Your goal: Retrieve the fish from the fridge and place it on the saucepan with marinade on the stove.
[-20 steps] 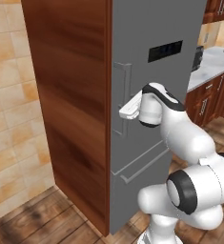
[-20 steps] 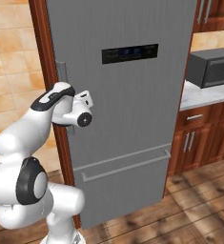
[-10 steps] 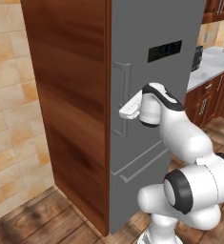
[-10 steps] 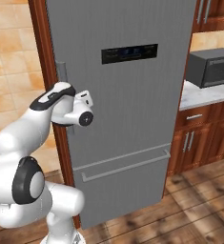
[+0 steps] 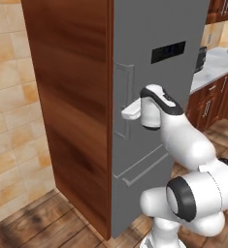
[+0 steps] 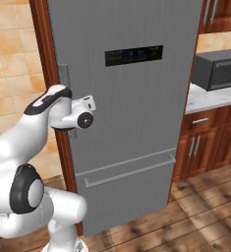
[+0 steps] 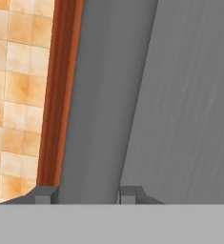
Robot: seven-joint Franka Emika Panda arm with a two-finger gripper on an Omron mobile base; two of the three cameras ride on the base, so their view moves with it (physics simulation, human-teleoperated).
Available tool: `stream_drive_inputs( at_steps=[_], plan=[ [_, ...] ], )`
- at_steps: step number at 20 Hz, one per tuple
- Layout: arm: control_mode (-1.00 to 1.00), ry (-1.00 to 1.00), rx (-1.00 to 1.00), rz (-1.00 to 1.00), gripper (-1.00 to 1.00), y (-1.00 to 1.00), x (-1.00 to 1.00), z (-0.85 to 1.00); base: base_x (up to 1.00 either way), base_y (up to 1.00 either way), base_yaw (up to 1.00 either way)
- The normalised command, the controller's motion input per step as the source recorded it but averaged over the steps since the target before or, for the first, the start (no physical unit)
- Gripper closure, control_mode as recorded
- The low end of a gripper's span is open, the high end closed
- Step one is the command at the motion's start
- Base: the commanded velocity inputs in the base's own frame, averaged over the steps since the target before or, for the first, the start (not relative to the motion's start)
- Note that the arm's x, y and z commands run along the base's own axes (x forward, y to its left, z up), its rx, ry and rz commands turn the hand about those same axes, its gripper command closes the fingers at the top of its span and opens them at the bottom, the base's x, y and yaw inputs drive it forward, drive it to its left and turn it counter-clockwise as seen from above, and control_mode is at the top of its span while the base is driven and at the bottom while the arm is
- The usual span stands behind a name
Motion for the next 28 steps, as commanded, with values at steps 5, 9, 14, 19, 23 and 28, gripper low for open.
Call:
stream_drive_inputs(
  at_steps=[5,9,14,19,23,28],
  plan=[
    [-1.00,0.18,0.00,-0.11,1.00,-0.61,-0.08,-0.07,0.00,0.00,0.00],
    [-1.00,0.20,0.01,-0.12,1.00,-0.70,-0.16,-0.06,0.00,0.00,0.00],
    [-1.00,0.11,0.02,-0.11,1.00,-0.80,-0.34,-0.11,0.00,0.00,0.00],
    [-1.00,0.02,0.02,-0.13,1.00,-0.94,-0.52,-0.21,0.00,0.00,0.00],
    [-1.00,0.00,0.02,-0.15,1.00,-0.97,-0.48,-0.25,0.00,0.00,0.00],
    [-1.00,0.01,0.07,-0.12,1.00,-1.00,-0.29,-0.11,0.00,0.00,0.00]
  ],
)
